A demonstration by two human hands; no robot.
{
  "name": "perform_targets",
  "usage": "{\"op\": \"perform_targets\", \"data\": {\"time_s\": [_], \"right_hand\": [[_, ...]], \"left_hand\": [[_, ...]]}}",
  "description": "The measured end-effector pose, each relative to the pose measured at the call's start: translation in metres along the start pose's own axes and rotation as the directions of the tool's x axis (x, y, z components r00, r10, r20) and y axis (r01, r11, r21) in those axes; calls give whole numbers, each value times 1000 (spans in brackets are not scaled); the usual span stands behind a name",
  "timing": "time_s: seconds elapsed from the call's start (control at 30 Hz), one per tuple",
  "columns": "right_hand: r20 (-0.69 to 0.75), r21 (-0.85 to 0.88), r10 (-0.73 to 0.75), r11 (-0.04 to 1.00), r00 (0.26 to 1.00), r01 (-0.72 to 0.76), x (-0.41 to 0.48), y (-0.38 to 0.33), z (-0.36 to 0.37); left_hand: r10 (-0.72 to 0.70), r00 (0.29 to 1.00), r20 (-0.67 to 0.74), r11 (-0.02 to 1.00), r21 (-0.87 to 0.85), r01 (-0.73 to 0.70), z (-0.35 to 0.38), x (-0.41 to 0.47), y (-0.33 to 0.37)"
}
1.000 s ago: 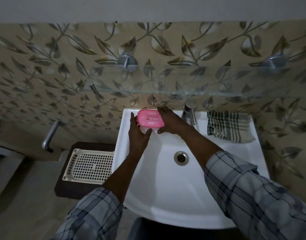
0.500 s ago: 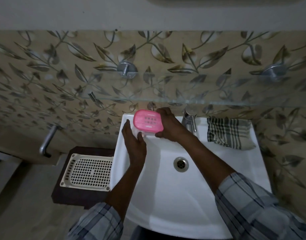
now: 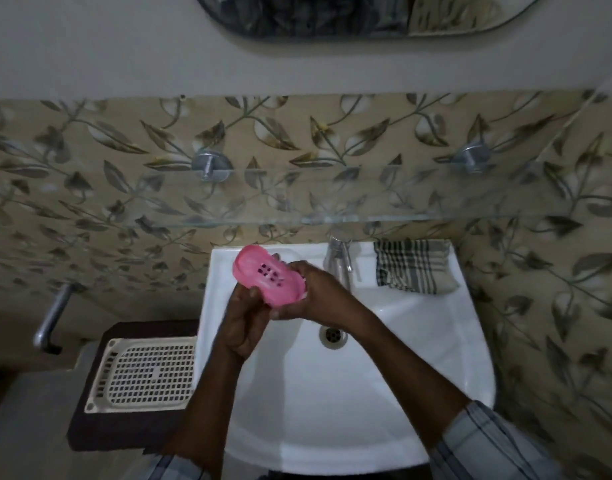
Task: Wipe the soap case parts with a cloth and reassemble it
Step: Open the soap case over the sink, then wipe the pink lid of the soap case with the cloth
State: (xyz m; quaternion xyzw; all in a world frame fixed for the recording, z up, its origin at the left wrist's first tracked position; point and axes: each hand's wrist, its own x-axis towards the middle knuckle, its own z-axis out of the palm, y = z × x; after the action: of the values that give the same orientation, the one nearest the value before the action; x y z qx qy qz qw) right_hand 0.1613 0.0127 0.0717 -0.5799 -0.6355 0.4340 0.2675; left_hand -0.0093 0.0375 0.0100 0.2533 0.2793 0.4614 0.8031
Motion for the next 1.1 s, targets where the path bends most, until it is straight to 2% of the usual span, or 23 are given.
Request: {"op": "perform_targets", "data": {"time_s": [0.07,0.1,0.17,0.2,0.23,0.27,0.3,0.33,0.37,0.4,0.43,0.47,0.53,0.6,0.7,0.73,0.87,0.9,0.93,0.97,1.0,1.03,1.1], "right_hand": [[12,47,11,999,1000,-12,-7,-1,-5],[-51,88,42,995,998,-37,-11,0,-10],[-329,225,80,974,941,-4,-16,10,-25],[-513,222,88,975,854,33,-20,22,-35],[-679,140,68,990,731,37,-25,35,-47],[-801,31,30,999,598,-9,-31,52,-61],[-856,-80,-22,993,517,-90,-35,74,-73],[-847,-169,-43,967,529,-191,-37,97,-84],[-775,-220,20,929,632,-298,-37,118,-91],[-637,-288,119,879,761,-379,-35,137,-95],[-499,-380,199,824,843,-420,-33,153,-96],[-402,-493,227,763,887,-418,-33,165,-96],[-318,-667,145,668,937,-330,-30,183,-93],[-318,-700,78,652,945,-290,-25,190,-87],[-363,-769,-117,598,924,-226,-28,201,-89],[-374,-754,-137,621,917,-214,-30,204,-93],[-458,-559,-78,800,886,-219,-28,200,-116],[-510,-453,-49,864,859,-219,-26,199,-119],[-577,-274,17,938,817,-213,-26,194,-125],[-640,-20,136,981,757,-194,-28,186,-131],[-657,278,286,952,698,-129,-31,175,-133],[-626,504,401,862,669,-45,-35,166,-131],[-514,746,471,658,717,102,-48,142,-124]], "left_hand": [[-29,999,-18,989,-143,27,-5,5,-3],[-50,998,-25,972,-230,43,-8,6,-4],[-102,992,-71,934,-351,71,-14,8,-4],[-127,985,-115,926,-369,76,-21,10,-5],[-141,979,-148,924,-374,76,-24,11,-5],[-147,976,-161,921,-383,75,-25,11,-4],[-141,978,-151,916,-394,71,-25,11,-4],[-139,980,-145,914,-400,70,-26,11,-5],[-133,981,-140,916,-395,67,-25,11,-6],[-125,980,-154,931,-361,62,-25,11,-7],[-114,978,-177,948,-314,54,-25,10,-8],[-107,979,-175,957,-284,54,-23,11,-11],[-93,985,-148,961,-273,49,-16,9,-8],[-70,990,-124,956,-293,31,-7,5,-1],[-64,994,-93,952,-304,33,2,3,3],[-73,993,-96,955,-293,42,4,2,3],[-178,982,-68,944,-293,151,6,2,7],[-203,978,-46,940,-288,182,6,3,8],[-228,973,-24,935,-284,212,6,3,8],[-248,969,-8,931,-281,235,5,3,8],[-264,965,12,924,-283,256,1,5,9],[-277,960,32,920,-278,275,-4,6,10],[-315,948,54,920,-228,319,-15,7,13]]}}
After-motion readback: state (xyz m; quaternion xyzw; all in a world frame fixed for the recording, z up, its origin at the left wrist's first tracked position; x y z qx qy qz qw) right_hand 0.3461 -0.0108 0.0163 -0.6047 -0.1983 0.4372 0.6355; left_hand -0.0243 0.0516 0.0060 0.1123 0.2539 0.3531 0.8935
